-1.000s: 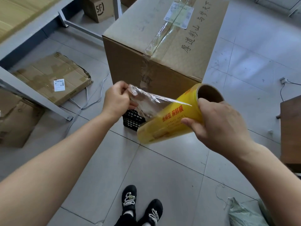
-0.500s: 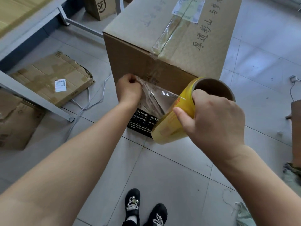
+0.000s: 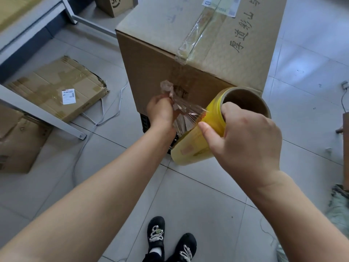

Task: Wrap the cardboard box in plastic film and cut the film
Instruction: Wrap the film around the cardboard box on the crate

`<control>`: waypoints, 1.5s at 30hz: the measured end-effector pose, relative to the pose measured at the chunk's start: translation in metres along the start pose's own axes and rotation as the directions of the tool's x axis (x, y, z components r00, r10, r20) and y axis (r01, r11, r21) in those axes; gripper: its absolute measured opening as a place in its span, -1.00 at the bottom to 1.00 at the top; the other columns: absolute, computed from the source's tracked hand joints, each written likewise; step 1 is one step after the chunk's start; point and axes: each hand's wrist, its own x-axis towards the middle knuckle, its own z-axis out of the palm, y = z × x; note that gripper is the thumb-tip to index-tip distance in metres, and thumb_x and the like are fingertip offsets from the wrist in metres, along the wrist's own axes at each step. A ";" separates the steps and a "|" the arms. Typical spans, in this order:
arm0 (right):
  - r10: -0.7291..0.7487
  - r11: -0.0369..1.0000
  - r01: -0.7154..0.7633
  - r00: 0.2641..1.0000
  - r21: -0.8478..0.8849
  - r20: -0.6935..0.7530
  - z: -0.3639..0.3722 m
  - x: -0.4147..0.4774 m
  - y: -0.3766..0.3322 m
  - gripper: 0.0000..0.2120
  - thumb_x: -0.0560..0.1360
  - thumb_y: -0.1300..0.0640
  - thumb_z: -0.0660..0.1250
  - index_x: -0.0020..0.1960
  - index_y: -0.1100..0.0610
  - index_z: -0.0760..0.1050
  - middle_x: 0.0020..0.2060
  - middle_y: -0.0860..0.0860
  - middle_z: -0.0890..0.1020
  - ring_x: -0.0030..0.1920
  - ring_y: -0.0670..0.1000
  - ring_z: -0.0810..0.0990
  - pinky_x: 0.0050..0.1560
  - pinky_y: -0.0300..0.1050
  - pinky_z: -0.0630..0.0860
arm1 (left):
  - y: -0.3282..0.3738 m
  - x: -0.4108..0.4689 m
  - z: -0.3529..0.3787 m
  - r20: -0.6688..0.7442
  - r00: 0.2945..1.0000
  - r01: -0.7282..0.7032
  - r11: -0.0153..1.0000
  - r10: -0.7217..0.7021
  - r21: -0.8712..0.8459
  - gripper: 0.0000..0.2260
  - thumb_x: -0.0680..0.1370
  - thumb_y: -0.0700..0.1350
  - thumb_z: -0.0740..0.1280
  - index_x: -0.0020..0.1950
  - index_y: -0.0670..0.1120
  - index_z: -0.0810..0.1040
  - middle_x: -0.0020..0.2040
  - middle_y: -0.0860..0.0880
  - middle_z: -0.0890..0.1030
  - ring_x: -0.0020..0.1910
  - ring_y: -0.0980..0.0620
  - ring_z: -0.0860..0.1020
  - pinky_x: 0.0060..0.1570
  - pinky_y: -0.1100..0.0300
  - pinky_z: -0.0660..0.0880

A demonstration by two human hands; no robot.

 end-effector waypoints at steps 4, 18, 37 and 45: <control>0.001 1.000 -0.001 1.000 0.002 0.013 -0.002 -0.001 0.000 -0.54 0.32 -0.04 0.52 -0.34 0.09 0.24 -0.50 -0.06 0.21 -0.51 0.05 0.14 -0.39 -0.37 -0.06 | -0.018 -0.007 0.008 0.045 0.994 -0.101 0.993 0.098 0.058 -0.82 0.49 -0.02 0.36 0.04 0.07 0.41 0.22 -0.08 0.50 0.17 -0.08 0.54 0.21 -0.09 0.51; -0.030 0.998 0.027 0.998 0.058 0.047 -0.005 0.002 0.005 -0.57 0.34 -0.08 0.49 -0.33 0.09 0.26 -0.52 -0.07 0.27 -0.51 0.06 0.22 -0.43 -0.34 0.01 | -0.004 -0.017 0.022 0.361 0.927 0.120 0.992 -0.100 -0.033 -0.58 0.62 0.09 0.10 0.11 -0.22 0.57 -0.03 -0.17 0.64 -0.03 -0.13 0.61 0.04 0.04 0.54; -0.414 0.903 0.430 0.849 0.027 0.328 -0.023 -0.017 0.056 -0.62 0.24 0.03 0.58 -0.15 0.22 0.50 -0.55 0.03 0.47 -0.60 0.09 0.37 -0.39 -0.31 0.10 | -0.011 -0.013 0.036 0.240 0.964 0.132 0.989 -0.112 -0.066 -0.38 0.52 0.33 0.19 0.37 -0.10 0.43 0.16 -0.09 0.64 0.08 -0.08 0.64 0.07 -0.01 0.58; -0.259 0.965 0.258 0.889 0.054 0.377 -0.043 -0.014 0.072 -0.57 0.31 -0.03 0.52 -0.18 0.14 0.30 -0.58 -0.04 0.26 -0.63 0.09 0.18 -0.47 -0.36 -0.07 | -0.013 -0.018 0.046 0.216 0.974 0.107 0.981 -0.070 -0.162 -0.42 0.56 0.30 0.13 0.41 -0.08 0.41 0.14 -0.08 0.63 0.17 -0.11 0.60 0.23 -0.15 0.51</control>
